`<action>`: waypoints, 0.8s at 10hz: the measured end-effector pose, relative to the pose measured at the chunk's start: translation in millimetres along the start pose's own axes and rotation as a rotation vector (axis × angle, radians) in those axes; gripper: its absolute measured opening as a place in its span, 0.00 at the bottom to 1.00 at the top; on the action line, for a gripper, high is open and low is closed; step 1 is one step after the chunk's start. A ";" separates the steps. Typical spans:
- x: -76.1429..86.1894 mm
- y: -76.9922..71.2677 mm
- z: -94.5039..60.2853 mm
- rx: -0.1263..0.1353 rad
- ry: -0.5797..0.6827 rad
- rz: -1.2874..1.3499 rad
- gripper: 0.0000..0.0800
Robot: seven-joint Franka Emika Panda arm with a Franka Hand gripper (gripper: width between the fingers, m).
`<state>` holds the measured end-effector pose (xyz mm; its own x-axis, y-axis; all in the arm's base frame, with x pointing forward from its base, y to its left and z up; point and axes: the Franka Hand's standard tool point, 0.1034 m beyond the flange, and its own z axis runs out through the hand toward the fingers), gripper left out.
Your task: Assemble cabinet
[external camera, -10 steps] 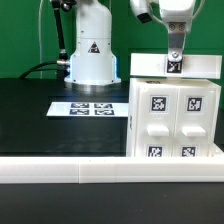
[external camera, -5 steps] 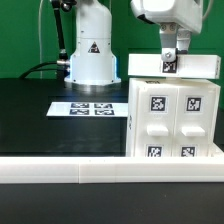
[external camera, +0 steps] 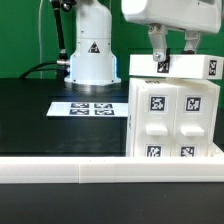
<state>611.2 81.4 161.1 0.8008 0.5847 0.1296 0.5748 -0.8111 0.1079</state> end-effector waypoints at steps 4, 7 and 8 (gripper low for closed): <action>2.3 -4.7 -0.1 0.006 0.001 0.427 0.69; 3.1 -3.7 0.5 0.007 0.011 0.682 0.69; 3.1 -3.7 0.5 0.008 0.011 0.756 0.69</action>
Offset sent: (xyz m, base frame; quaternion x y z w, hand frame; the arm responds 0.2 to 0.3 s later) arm -0.0023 0.0004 -0.0003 -0.0287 -0.0077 0.2410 0.9701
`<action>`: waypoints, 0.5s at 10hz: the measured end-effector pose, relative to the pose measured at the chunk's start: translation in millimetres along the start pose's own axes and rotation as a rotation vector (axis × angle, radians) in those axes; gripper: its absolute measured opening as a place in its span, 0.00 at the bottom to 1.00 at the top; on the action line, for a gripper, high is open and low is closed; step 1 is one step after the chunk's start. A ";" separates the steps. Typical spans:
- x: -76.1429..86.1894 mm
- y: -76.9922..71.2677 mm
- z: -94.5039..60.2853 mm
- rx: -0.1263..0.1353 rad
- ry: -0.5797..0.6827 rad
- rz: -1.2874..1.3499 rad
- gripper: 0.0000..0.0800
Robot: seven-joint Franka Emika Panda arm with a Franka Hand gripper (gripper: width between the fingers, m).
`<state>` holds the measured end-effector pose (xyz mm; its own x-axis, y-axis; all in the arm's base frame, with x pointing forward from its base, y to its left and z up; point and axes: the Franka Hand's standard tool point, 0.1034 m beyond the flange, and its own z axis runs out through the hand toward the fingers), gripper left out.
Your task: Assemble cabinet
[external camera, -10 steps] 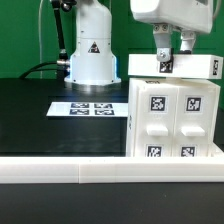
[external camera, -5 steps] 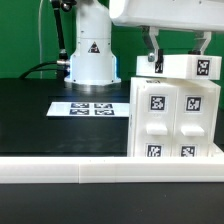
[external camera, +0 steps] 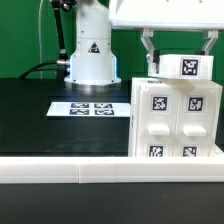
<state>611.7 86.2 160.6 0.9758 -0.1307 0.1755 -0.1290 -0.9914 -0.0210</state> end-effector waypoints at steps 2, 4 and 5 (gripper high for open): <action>0.0 -0.1 0.0 0.002 0.000 0.108 0.69; 0.2 -1.5 -0.7 0.011 0.004 0.259 0.69; -0.8 -4.8 -1.6 0.027 0.032 0.384 0.69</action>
Offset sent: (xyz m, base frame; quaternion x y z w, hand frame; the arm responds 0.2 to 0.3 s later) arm 0.0000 0.0000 0.0000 0.0000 0.0000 0.1296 0.9916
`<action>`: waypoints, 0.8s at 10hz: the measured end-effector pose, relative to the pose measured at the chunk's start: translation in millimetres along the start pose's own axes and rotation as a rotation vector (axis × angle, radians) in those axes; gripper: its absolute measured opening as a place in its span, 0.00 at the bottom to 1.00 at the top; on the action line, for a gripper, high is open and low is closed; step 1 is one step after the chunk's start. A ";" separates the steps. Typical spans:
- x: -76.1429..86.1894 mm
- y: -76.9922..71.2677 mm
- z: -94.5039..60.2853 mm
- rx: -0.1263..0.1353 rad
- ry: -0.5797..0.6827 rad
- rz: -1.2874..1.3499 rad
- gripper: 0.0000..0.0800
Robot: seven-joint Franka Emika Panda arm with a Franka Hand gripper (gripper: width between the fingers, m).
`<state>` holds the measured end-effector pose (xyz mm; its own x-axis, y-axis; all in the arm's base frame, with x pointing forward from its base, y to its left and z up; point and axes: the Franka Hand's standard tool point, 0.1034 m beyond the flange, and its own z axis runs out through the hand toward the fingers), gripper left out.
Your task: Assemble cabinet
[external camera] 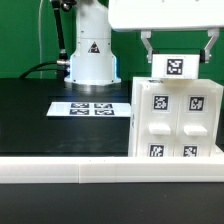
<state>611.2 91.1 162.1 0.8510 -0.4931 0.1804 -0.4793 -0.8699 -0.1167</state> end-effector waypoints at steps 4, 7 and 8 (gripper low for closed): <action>0.4 5.5 1.0 0.047 0.017 0.410 0.69; 0.8 7.3 1.6 0.067 -0.009 0.678 0.69; 0.8 7.5 1.7 0.071 -0.016 0.745 0.69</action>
Offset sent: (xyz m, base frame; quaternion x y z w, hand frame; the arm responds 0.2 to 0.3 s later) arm -0.0063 -0.0005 -0.0053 0.0185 0.0164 0.2836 0.9586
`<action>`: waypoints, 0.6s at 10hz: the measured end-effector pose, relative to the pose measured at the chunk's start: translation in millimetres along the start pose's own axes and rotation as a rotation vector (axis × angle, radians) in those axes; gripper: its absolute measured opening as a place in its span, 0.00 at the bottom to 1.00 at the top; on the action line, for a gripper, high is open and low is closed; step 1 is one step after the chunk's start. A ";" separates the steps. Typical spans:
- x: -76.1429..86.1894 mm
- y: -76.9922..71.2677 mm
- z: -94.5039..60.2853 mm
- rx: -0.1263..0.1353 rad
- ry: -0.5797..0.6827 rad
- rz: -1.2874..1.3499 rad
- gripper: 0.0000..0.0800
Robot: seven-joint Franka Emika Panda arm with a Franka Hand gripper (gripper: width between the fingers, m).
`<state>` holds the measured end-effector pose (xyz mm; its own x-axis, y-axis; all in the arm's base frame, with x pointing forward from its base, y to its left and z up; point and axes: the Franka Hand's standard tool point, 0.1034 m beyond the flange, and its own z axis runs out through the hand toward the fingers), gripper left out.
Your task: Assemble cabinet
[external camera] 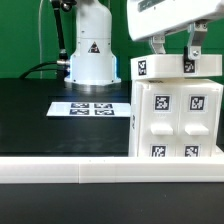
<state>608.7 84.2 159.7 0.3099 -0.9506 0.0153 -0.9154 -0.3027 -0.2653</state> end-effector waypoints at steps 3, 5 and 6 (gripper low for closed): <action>-1.5 0.4 0.8 0.001 -0.013 0.066 0.79; 1.4 -2.1 -1.6 0.008 -0.023 0.024 0.99; 0.6 -4.0 -3.9 0.015 -0.030 0.027 1.00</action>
Offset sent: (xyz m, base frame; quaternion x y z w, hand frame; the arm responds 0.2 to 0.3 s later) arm 0.0000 0.0000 0.0000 0.0000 0.0000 0.0000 1.0000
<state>611.6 84.6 164.6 0.2933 -0.9558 -0.0210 -0.9196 -0.2761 -0.2796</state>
